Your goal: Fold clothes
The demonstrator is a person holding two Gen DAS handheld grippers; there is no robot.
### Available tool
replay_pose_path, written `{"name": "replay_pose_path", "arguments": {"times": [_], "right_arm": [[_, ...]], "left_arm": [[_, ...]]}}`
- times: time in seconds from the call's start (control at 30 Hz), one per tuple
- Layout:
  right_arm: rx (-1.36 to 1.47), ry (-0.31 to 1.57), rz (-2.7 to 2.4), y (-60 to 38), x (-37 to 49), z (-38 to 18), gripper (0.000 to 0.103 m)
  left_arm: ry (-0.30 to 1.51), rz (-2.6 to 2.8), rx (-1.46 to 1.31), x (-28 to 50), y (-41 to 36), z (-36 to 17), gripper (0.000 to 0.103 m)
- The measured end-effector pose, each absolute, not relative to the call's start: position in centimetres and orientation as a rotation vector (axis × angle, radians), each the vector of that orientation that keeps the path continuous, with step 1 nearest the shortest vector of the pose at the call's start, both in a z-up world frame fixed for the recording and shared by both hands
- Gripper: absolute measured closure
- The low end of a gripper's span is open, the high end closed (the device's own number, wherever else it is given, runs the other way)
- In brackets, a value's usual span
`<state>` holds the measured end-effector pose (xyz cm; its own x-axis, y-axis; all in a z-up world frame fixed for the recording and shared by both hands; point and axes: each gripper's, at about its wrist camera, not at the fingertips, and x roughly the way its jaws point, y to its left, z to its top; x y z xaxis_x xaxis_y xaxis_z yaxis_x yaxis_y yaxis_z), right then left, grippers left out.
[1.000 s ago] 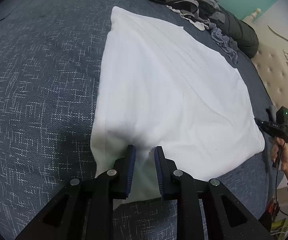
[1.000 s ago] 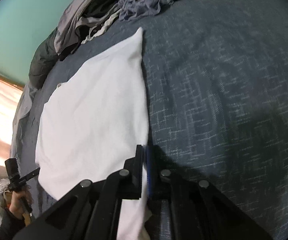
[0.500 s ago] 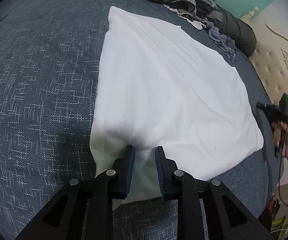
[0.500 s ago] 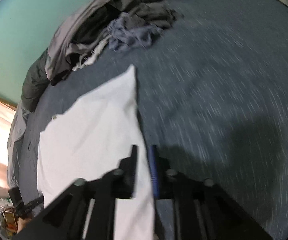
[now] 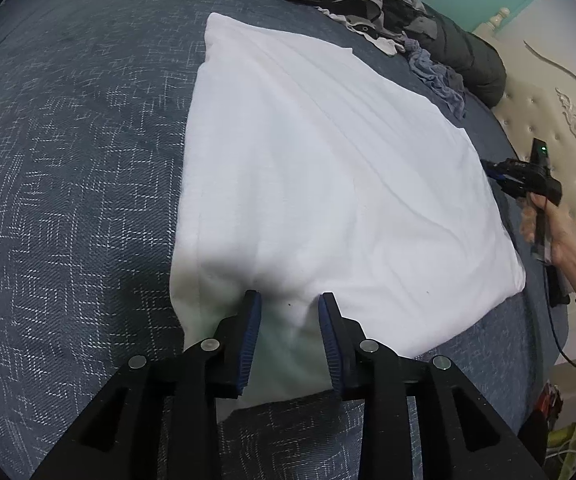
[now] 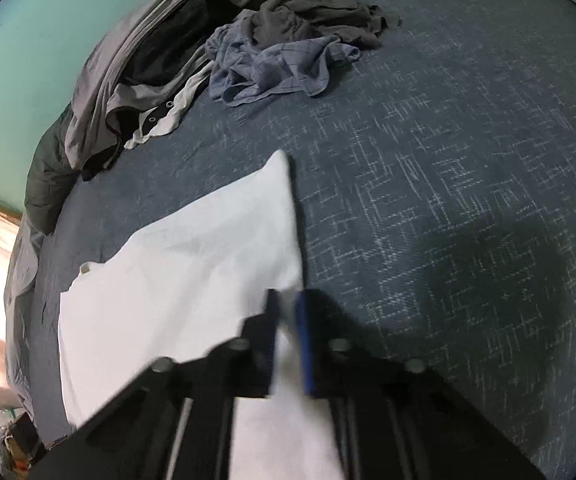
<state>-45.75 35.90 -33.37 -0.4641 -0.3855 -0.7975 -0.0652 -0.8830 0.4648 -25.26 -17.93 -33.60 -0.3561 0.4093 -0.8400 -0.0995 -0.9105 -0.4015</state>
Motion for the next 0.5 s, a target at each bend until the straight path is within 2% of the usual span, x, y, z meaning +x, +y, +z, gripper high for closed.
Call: {"name": "replay_pose_path", "arguments": {"times": [0.27, 0.37, 0.5], "right_arm": [[1.407, -0.6, -2.541, 36.9, -44.9, -31.6, 0.101], [1.377, -0.518, -2.477, 35.3, -44.6, -30.7, 0.101], [1.548, -0.375, -2.384, 33.1, -44.2, -32.2, 0.101]], "left_arm": [[-0.405, 2.324, -1.558, -25.0, -17.6, -33.5, 0.068], [-0.408, 2.328, -1.561, -25.1, -17.6, -33.4, 0.067], [-0.426, 2.337, -1.564, -25.2, -17.8, -33.1, 0.067]]}}
